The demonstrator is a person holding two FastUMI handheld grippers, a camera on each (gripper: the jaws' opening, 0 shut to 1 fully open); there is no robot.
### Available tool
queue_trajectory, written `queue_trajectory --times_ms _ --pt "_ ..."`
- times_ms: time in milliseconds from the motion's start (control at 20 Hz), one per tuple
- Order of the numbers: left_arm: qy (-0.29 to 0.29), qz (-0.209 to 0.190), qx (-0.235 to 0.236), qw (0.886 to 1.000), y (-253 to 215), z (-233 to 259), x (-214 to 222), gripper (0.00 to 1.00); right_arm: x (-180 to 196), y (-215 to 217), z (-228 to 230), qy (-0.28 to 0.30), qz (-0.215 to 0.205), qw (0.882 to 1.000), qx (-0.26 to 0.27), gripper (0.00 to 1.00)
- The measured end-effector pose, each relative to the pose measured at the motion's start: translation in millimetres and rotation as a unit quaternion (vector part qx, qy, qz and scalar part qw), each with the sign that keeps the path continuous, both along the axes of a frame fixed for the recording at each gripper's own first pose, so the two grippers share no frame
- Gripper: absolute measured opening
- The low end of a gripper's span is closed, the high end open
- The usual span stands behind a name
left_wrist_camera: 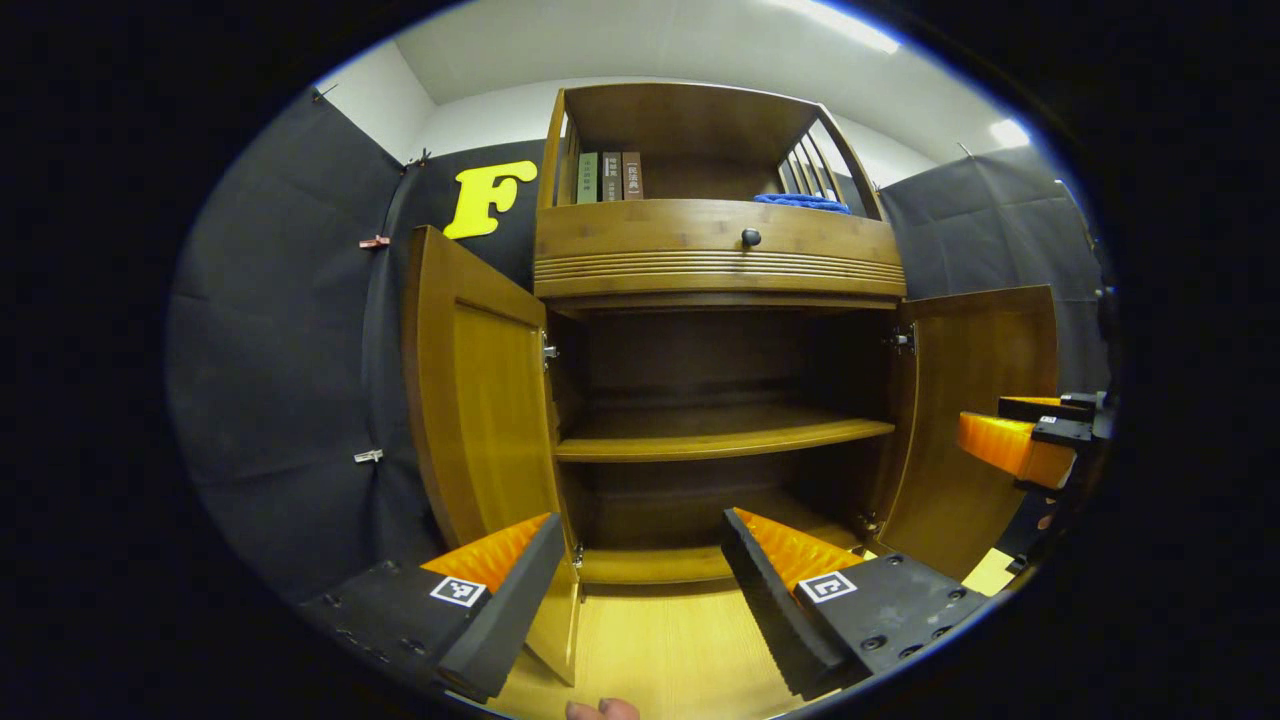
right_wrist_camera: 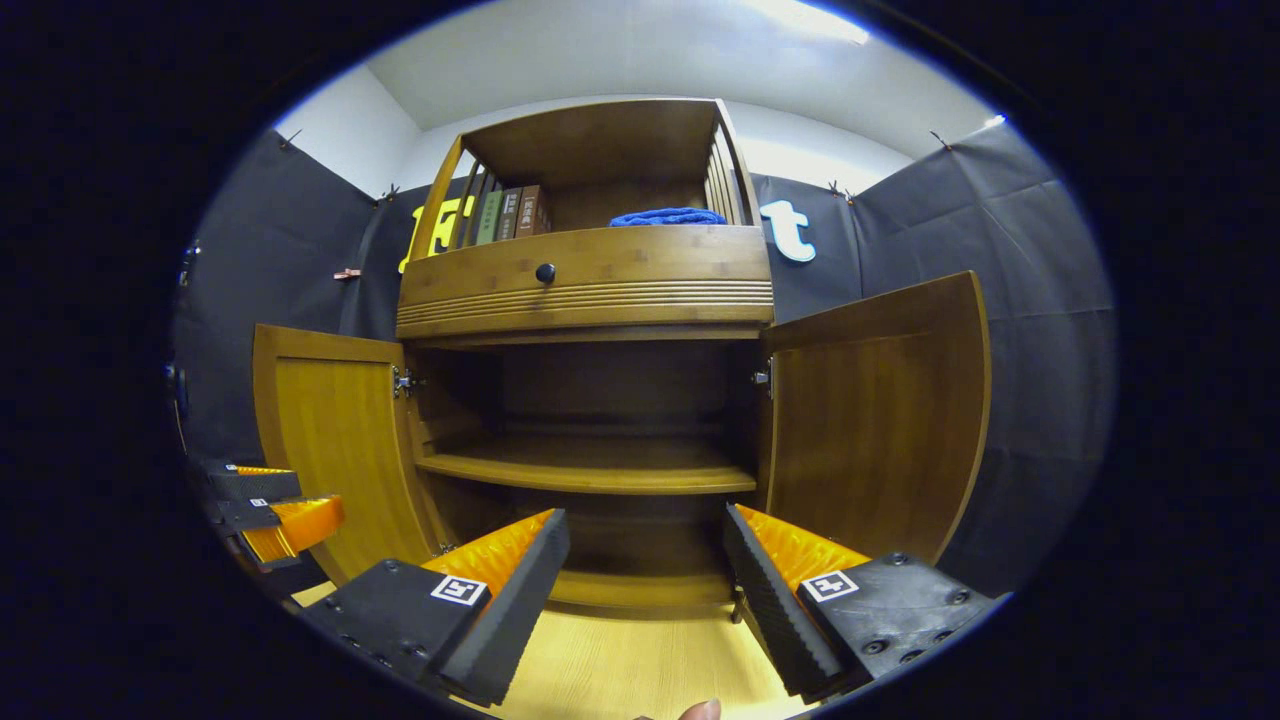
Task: Open the right door of the double-door shoe cabinet with the right hand, and open the left door with the left hand.
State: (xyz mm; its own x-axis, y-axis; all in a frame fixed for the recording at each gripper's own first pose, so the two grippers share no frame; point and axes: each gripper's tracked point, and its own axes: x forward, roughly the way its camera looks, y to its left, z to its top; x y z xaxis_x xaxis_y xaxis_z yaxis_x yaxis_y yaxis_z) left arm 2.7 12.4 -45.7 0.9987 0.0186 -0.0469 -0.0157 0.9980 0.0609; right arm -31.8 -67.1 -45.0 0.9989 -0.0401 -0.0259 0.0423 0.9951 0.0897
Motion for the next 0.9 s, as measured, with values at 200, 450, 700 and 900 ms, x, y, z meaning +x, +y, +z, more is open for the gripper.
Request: queue_trajectory --times_ms 200,450,700,900 --pt "0.002 0.007 -0.012 1.0 -2.3 -1.5 0.8 0.98 1.5 -2.3 -0.7 0.004 0.003 1.0 -0.006 0.96" --pt "0.004 0.004 -0.004 1.0 -3.6 -1.8 -0.1 0.98 2.0 -3.9 4.0 -0.001 0.001 1.0 -0.005 0.96" --pt "0.004 0.001 -0.01 1.0 -6.3 -1.9 0.1 0.98 0.3 0.0 3.2 -0.001 0.005 1.0 -0.008 0.96" --pt "0.004 -0.008 -0.014 1.0 -10.1 -2.6 0.6 0.98 -1.1 0.9 6.2 -0.004 0.006 1.0 -0.01 0.96"
